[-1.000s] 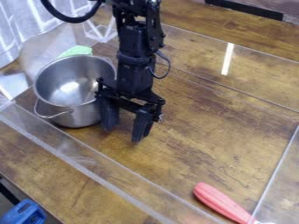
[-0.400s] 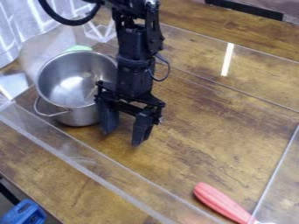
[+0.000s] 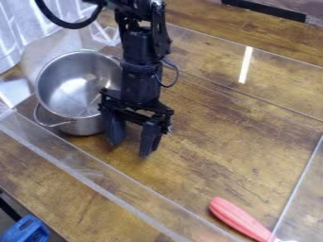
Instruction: Put the green object in the silver pot
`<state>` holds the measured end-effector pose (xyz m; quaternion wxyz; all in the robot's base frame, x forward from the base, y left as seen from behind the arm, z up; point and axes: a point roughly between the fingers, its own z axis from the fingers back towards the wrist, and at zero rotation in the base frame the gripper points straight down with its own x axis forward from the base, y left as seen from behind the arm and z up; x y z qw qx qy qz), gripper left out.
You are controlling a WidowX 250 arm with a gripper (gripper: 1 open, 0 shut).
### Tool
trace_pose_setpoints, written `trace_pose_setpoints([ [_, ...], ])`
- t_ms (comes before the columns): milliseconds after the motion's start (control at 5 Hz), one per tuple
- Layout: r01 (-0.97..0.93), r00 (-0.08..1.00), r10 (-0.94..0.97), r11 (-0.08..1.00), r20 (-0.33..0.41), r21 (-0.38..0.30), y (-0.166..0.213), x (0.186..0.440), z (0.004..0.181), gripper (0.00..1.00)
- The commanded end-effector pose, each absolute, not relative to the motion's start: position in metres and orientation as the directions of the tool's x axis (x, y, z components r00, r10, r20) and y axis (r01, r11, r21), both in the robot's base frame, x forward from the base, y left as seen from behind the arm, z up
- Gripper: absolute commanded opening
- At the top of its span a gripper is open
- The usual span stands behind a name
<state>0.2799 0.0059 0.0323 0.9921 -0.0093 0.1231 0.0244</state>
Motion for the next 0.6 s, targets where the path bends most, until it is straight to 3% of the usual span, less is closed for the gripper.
trace_pose_setpoints([
  [0,-0.068,0.979,0.063,0.997,-0.191,-0.021,0.0137,0.2838,0.0445,0.0],
  [400,-0.073,0.98,0.066,0.997,-0.185,-0.028,0.0143,0.2839,0.0433,0.0],
])
